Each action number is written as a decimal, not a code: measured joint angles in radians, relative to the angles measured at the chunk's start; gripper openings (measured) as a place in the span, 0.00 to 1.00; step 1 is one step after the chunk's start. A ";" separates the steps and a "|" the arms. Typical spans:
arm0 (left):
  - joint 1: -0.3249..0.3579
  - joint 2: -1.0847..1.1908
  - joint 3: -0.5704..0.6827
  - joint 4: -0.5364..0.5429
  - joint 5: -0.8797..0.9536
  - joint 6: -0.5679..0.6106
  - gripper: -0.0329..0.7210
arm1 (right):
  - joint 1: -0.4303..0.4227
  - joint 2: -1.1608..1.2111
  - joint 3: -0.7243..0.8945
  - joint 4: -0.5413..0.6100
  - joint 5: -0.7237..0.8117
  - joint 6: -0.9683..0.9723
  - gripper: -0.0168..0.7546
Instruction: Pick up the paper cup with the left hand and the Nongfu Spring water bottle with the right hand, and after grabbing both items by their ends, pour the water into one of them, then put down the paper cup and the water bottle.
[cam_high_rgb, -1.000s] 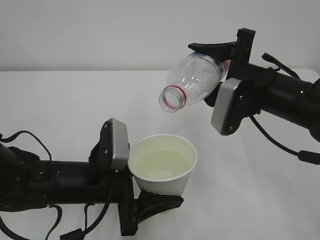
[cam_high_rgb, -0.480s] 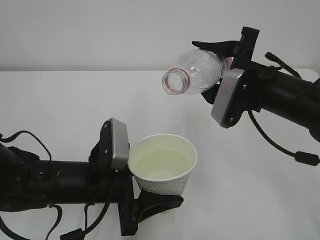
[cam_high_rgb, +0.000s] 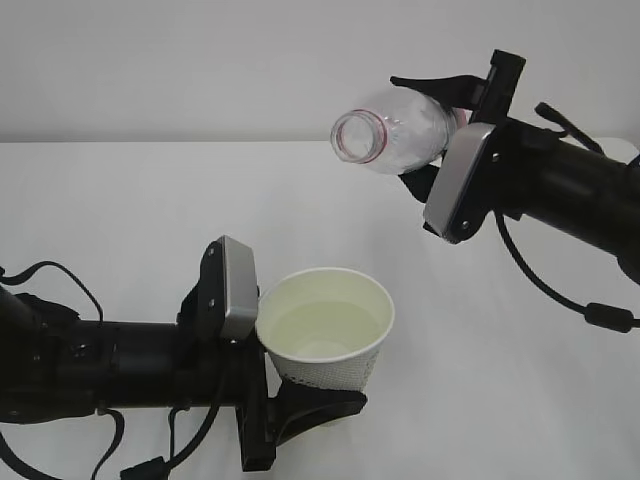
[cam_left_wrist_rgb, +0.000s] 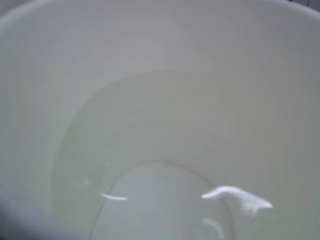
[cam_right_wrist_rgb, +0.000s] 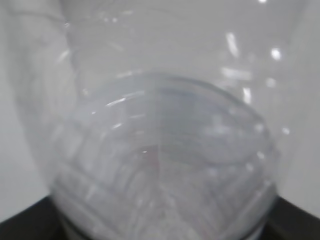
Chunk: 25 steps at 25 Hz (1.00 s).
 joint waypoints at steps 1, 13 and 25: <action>0.000 0.000 0.000 0.000 0.000 0.000 0.72 | 0.000 0.000 0.000 0.002 0.000 0.008 0.65; 0.000 0.000 0.000 0.000 0.000 0.000 0.72 | 0.000 0.000 0.000 0.046 0.000 0.122 0.65; 0.000 0.000 0.000 0.000 0.000 0.000 0.72 | 0.000 0.000 0.002 0.133 0.000 0.254 0.65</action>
